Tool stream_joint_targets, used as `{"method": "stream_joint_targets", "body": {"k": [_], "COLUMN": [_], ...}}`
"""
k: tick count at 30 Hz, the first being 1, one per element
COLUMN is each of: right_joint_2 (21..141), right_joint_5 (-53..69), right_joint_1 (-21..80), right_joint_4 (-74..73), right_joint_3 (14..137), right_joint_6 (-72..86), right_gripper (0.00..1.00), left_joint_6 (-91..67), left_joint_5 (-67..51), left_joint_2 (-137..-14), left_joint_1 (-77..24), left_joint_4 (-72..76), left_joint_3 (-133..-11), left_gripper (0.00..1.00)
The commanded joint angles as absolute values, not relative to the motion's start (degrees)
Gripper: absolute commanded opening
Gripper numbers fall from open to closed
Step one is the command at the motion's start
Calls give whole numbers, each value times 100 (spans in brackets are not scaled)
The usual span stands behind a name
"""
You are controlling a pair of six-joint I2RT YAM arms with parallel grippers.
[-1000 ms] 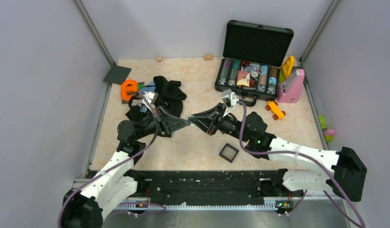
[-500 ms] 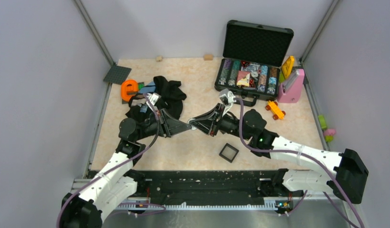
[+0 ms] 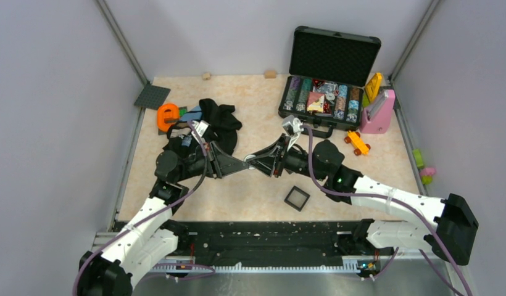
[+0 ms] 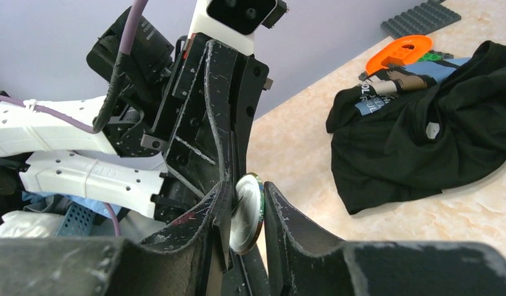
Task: Remove the brooch from the garment
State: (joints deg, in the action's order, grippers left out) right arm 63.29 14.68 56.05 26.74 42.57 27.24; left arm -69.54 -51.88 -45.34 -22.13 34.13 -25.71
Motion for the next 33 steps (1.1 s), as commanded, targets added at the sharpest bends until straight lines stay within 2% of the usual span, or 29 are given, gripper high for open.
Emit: {"method": "stream_joint_targets", "body": {"k": [1, 12, 16, 23, 33], "right_joint_2": [6330, 6190, 6204, 6325, 6577], "right_joint_5": [1757, 1703, 1732, 1828, 1923], "right_joint_1": [5611, 5512, 5511, 5511, 5511], "right_joint_4": [2284, 2012, 2033, 2343, 2645], "right_joint_3": [4447, 4454, 4433, 4369, 4394], "right_joint_6": [2723, 2664, 2560, 2570, 2794], "right_gripper": [28, 27, 17, 11, 16], "left_joint_6": [-6837, -6618, -6634, -6915, -7075], "left_joint_5": [-5115, -5088, -5085, -5124, -5130], "left_joint_2": [-4396, -4354, -4362, -4426, -4485], "left_joint_1": [-2250, -2250, -2250, -2250, -2250], "left_joint_4": [3616, 3299, 3291, 3621, 3901], "left_joint_3": [-2904, -2983, -3006, -2970, -2900], "left_gripper": [0, 0, 0, 0, 0]}}
